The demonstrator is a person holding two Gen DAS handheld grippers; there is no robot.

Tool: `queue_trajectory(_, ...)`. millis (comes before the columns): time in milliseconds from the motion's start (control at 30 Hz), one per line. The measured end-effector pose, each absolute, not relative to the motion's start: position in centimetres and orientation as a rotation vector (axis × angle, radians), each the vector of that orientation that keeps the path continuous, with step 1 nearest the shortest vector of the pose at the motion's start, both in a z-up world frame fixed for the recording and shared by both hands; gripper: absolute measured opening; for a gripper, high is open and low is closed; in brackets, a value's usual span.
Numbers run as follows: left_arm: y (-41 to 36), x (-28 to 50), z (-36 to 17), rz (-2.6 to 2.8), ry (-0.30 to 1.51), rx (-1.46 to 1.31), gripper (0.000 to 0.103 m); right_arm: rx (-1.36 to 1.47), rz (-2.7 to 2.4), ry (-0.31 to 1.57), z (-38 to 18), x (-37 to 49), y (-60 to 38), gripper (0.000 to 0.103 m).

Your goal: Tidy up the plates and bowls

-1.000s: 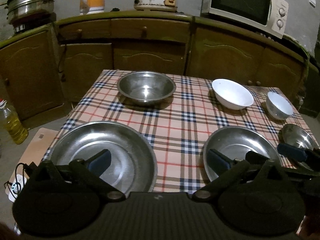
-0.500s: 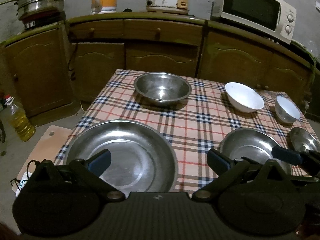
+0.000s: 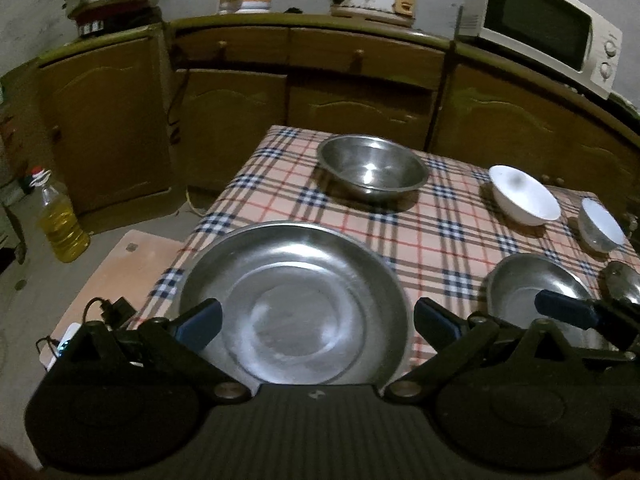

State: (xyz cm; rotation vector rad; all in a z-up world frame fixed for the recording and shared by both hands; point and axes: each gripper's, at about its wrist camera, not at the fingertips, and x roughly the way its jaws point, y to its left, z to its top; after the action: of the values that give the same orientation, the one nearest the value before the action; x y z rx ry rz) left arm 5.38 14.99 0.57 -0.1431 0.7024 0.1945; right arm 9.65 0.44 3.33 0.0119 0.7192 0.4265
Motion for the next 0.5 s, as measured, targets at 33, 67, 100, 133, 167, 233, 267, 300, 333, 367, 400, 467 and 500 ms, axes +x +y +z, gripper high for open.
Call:
queue_trajectory(33,15.3,5.3,0.4,0.202,0.704,-0.147,0.103,0.007,0.43,0.721,3.3,9.7,0.7,0.082)
queue_trajectory(67,15.8,5.2,0.3,0.212,0.707,-0.151,0.103,0.002,0.436,0.723,3.2,9.8,1.0,0.082)
queue_trajectory(100,16.2,5.2,0.1,0.223,0.711,-0.154,0.103,-0.001,0.44,0.726,3.1,9.9,1.3,0.082)
queue_trajectory(133,16.6,5.1,-0.1,0.234,0.715,-0.158,0.103,-0.003,0.444,0.731,2.9,10.0,1.5,0.082)
queue_trajectory(167,17.1,5.1,-0.3,0.247,0.719,-0.161,0.103,-0.001,0.448,0.736,2.7,10.1,1.6,0.082)
queue_trajectory(233,18.3,5.2,-0.9,0.277,0.729,-0.165,0.103,0.003,0.454,0.749,2.4,10.5,1.8,0.082)
queue_trajectory(267,18.9,5.3,-1.2,0.293,0.734,-0.169,0.103,0.005,0.455,0.754,2.2,10.6,1.9,0.082)
queue_trajectory(300,19.6,5.3,-1.4,0.309,0.737,-0.174,0.103,0.005,0.455,0.76,2.0,10.7,2.1,0.082)
queue_trajectory(333,20.1,5.4,-1.6,0.322,0.739,-0.177,0.103,0.004,0.455,0.767,1.7,10.9,2.2,0.082)
queue_trajectory(367,20.6,5.4,-1.8,0.334,0.743,-0.179,0.103,0.003,0.456,0.773,1.5,11.1,2.3,0.082)
queue_trajectory(400,21.2,5.6,-2.1,0.348,0.749,-0.18,0.103,0.001,0.458,0.779,1.3,11.2,2.4,0.082)
queue_trajectory(467,22.2,5.9,-2.6,0.369,0.762,-0.185,0.103,0.002,0.462,0.793,0.9,11.6,2.7,0.082)
queue_trajectory(500,22.7,6.1,-2.9,0.377,0.765,-0.19,0.103,0.004,0.464,0.798,0.7,11.8,2.8,0.082)
